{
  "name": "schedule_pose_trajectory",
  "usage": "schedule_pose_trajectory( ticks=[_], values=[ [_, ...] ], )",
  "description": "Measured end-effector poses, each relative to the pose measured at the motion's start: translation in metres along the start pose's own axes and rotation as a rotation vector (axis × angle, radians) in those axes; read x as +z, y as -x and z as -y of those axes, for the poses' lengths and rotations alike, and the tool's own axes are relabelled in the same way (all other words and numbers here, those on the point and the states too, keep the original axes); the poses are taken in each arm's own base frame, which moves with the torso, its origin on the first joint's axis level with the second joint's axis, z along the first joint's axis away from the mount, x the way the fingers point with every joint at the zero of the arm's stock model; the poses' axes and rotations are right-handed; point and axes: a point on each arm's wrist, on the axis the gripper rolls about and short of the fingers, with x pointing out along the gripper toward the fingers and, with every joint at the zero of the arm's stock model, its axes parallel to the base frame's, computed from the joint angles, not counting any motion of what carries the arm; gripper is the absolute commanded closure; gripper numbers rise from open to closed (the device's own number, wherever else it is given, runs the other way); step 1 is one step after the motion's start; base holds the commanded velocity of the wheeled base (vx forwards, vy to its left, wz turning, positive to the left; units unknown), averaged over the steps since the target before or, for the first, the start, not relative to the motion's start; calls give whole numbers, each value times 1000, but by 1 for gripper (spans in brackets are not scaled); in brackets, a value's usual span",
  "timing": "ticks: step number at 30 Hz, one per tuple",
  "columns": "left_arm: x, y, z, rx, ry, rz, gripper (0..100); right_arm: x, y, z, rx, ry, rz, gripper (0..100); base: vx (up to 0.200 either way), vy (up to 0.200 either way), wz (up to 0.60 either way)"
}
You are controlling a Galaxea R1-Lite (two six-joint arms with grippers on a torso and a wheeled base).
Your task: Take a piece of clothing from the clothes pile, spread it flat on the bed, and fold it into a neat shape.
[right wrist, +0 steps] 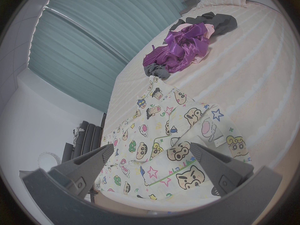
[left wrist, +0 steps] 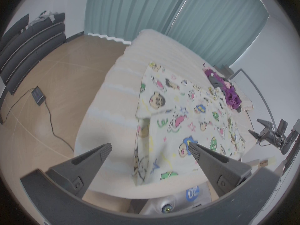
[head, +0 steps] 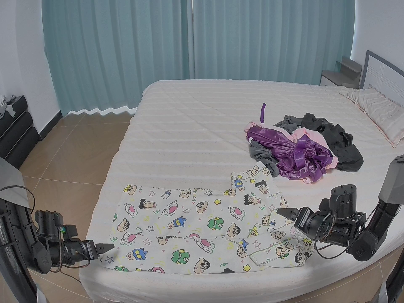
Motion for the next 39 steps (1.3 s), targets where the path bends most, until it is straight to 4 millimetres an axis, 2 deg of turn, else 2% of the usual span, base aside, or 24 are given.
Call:
schedule_pose_trajectory(
  ticks=[5,10,14,22,23,29,39],
  values=[
    [19,0,2,-21,-12,92,0,0,0,0,-1,1,0,0,0,0,0],
    [35,-10,5,-49,-3,139,0,-1,0,1,-4,9,-2,0,0,0,0],
    [36,-21,5,-104,1,107,0,-2,-1,2,-10,24,-6,0,0,0,0],
    [25,-42,3,-136,-19,34,0,-4,-3,5,-24,28,-17,0,0,0,0],
    [24,-44,3,-138,-23,28,100,-4,-3,5,-26,28,-18,0,0,0,0],
    [21,-52,2,-145,-29,18,100,-5,-7,11,-49,79,-27,0,0,0,0],
    [17,-59,-1,-142,-10,-3,100,4,-24,46,-137,135,-59,0,0,0,0]
  ],
)
